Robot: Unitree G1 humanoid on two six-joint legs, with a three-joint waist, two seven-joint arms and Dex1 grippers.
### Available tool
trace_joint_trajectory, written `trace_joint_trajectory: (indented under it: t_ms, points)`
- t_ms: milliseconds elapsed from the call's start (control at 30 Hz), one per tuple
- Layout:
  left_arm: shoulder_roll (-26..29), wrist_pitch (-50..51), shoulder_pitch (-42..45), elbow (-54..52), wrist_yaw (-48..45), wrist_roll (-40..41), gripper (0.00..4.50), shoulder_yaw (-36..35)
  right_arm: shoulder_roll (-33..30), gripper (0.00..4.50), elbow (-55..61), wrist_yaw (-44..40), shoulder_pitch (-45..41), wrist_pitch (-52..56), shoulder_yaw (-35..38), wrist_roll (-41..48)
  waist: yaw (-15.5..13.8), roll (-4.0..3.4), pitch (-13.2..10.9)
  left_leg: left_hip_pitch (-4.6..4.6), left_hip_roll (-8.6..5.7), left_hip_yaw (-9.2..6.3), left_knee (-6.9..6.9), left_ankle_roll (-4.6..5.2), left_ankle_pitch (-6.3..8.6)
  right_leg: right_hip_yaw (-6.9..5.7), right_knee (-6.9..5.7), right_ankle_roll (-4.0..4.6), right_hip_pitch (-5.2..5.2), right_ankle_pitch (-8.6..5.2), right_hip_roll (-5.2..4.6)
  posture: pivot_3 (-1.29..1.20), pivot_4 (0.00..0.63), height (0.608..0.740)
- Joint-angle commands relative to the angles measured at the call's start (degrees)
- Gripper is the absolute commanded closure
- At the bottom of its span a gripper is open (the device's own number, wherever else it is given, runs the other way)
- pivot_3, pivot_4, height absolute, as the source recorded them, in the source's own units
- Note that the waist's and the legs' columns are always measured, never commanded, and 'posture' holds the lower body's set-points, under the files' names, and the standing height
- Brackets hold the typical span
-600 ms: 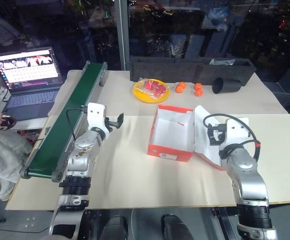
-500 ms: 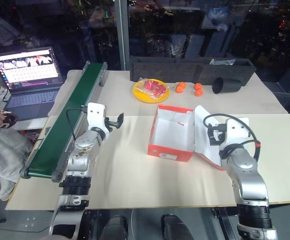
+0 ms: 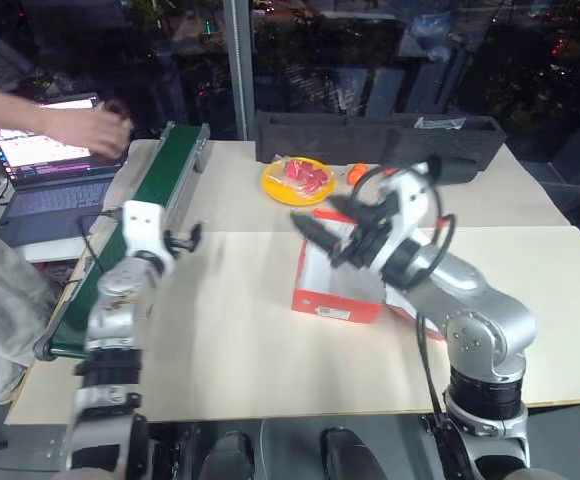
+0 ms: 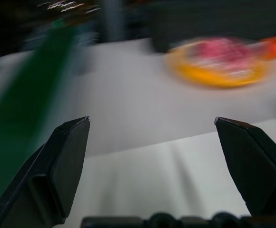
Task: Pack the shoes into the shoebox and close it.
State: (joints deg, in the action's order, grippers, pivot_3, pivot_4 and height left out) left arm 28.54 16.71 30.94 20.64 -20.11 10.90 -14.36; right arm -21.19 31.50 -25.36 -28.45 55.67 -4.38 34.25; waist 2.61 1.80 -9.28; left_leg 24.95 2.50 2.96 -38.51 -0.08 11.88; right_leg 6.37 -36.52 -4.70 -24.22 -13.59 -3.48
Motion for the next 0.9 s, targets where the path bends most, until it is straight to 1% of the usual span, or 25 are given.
trace_joint_trajectory:
  t_ms: [33, 100, 233, 333, 533, 667, 767, 900]
  points:
    - [3.22, -1.33, 0.95, 3.64, -2.68, 0.47, 0.00, -1.45, -6.61, 0.08, 3.09, -5.88, 1.54, -1.78, -8.08, -3.31, -0.41, 0.01, 0.00, 0.02, 0.00, -0.01, -0.02, 0.00, 0.00, -0.03, 0.01, 0.01, 0.00, 0.00, -0.01, 0.00, 0.150, 0.740]
    - [5.61, -1.90, 0.52, 5.04, -4.50, 0.17, 0.00, -1.72, -7.80, 0.08, 1.97, -7.15, 3.23, -4.58, -10.76, -4.99, -0.49, 0.09, 0.00, 0.06, 0.01, -0.02, -0.06, 0.00, 0.00, -0.08, 0.00, 0.02, -0.01, -0.01, -0.01, 0.00, 0.150, 0.740]
    - [7.47, -1.31, 0.01, 5.98, -6.14, 0.15, 0.00, -1.38, -6.63, 0.08, -0.21, -5.97, 4.80, -8.12, -11.12, -7.85, -0.30, 0.21, 0.00, 0.06, 0.07, -0.07, -0.05, -0.01, 0.00, -0.17, -0.09, 0.10, -0.05, -0.05, 0.05, 0.00, 0.150, 0.740]
    - [7.47, -0.98, 0.14, 5.83, -7.05, 0.13, 0.00, -0.98, -6.28, 0.08, 0.15, -5.65, 5.80, -8.32, -11.09, -8.77, -0.33, 0.24, 0.02, 0.06, 0.08, -0.08, -0.05, -0.01, -0.01, -0.18, -0.10, 0.11, -0.04, -0.05, 0.05, 0.00, 0.150, 0.740]
    - [6.12, -0.84, 1.06, 6.23, -7.34, 0.61, 0.00, -0.78, -3.48, 0.08, 0.01, -2.07, 6.35, -7.09, -11.39, -10.94, -0.28, 0.27, 0.03, 0.08, 0.08, -0.11, -0.05, -0.01, -0.01, -0.21, -0.14, 0.12, -0.06, -0.06, 0.05, 0.00, 0.150, 0.740]
    - [5.95, -1.53, 1.36, 6.67, -6.96, 0.39, 0.00, -0.72, -1.23, 0.08, -0.43, -0.45, 7.52, -6.59, -9.25, -10.15, -0.28, 0.28, 0.04, 0.08, 0.08, -0.12, -0.06, -0.01, -0.01, -0.22, -0.15, 0.12, -0.06, -0.06, 0.06, 0.00, 0.150, 0.740]
    - [6.04, -2.08, 1.95, 7.47, -6.53, 0.05, 0.00, -0.70, -1.55, 0.08, -0.70, -0.82, 7.92, -7.02, -9.01, -10.63, -0.33, 0.28, 0.04, 0.10, 0.07, -0.14, -0.06, -0.01, -0.01, -0.24, -0.14, 0.12, -0.06, -0.06, 0.05, 0.00, 0.150, 0.740]
    - [6.54, -3.30, 3.21, 9.71, -5.65, -1.27, 0.00, -0.19, -1.49, 0.08, -2.78, 1.05, 7.48, -7.98, -8.27, -13.00, -0.35, 0.30, 0.05, 0.10, 0.08, -0.16, -0.07, -0.02, -0.01, -0.28, -0.16, 0.12, -0.05, -0.06, 0.05, 0.00, 0.150, 0.740]
